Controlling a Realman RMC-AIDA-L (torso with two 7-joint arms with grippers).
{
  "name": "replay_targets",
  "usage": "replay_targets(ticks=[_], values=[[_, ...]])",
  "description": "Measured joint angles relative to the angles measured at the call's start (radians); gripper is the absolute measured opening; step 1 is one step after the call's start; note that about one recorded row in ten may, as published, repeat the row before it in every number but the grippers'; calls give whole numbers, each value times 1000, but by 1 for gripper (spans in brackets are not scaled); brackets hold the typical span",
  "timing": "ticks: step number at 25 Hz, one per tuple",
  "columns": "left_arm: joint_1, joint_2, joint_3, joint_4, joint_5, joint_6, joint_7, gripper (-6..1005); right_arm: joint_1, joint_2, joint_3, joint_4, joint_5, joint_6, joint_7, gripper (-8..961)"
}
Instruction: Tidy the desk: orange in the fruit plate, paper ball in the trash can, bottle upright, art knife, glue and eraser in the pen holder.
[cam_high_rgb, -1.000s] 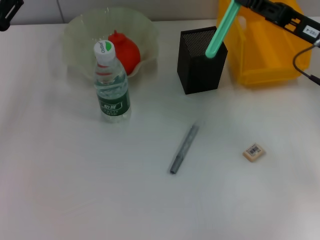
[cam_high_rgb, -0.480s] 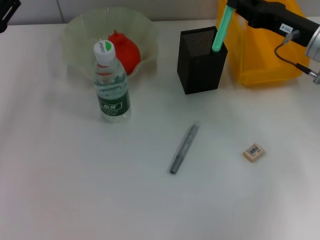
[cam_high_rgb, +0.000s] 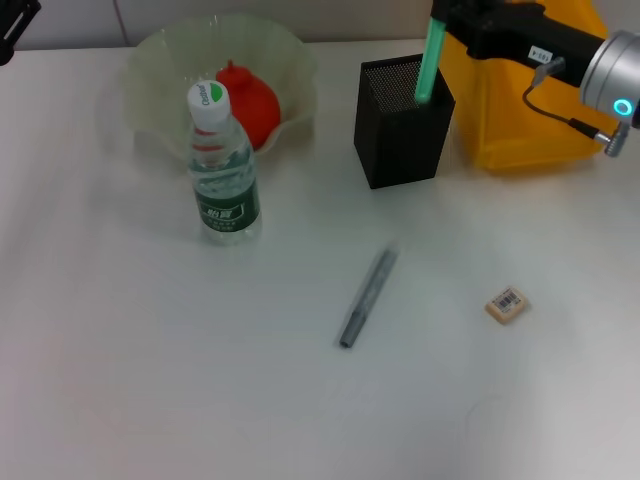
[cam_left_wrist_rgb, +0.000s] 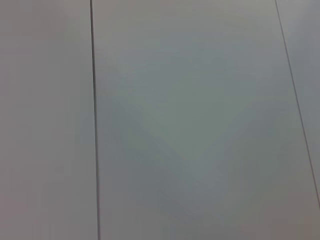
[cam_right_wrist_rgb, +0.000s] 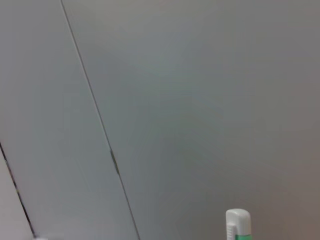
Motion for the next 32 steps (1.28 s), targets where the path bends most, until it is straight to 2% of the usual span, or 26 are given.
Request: replay_targets(ticks=[9,17,21,23,26,28,32], values=[[-1,0,3,-12,0,5,2,619,14,0,-26,49,2,8,-17,151],[9,0,0,-13,0,28,3,619,-30,-1,-38,15,0,-52,98,151],[12,0,1,-12,0,31,3,619,-55,-2,-37,-21,-4,-85,137,351],[13,0,1,-12,0,31,3,619,-72,-3,-37,-61,-30,-117,192,409],[15,0,3,-12,0,43,3,619,-103,-2,-38,-201,-138,-198,361,495],[15,0,4,-12,0,56,3,619,-119,-1,-54,-331,-243,-272,526,493],[17,0,4,-12,0,61,3,619,-147,-2,-172,-627,-461,-382,938,488]])
